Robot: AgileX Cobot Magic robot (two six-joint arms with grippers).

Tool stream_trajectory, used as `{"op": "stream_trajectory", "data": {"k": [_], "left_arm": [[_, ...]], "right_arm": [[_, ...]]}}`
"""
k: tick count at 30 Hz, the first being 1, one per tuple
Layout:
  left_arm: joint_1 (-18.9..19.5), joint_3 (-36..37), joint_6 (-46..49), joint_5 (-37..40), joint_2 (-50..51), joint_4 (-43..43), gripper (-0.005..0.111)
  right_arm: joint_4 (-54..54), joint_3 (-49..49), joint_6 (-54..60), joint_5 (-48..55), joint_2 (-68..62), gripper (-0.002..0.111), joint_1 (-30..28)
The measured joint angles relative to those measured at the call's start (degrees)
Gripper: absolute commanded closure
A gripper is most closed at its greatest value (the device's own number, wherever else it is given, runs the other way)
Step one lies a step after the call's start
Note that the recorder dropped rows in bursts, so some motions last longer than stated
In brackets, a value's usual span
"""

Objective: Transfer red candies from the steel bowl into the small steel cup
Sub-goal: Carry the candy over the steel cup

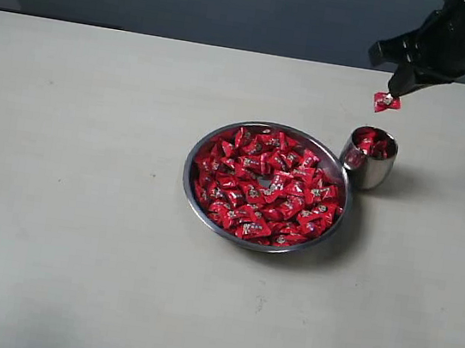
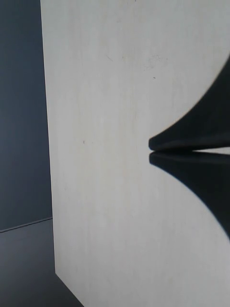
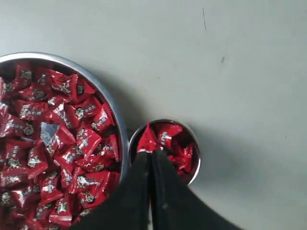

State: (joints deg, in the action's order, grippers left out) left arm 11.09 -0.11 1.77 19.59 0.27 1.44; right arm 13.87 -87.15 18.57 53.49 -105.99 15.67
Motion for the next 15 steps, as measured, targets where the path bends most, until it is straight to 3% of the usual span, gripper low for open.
{"op": "stream_trajectory", "data": {"k": [15], "left_arm": [[0.0,0.0,0.0,0.0,0.0,0.0,0.106]], "right_arm": [[1.6,0.0,0.5,0.6,-5.5,0.109,0.0]]}}
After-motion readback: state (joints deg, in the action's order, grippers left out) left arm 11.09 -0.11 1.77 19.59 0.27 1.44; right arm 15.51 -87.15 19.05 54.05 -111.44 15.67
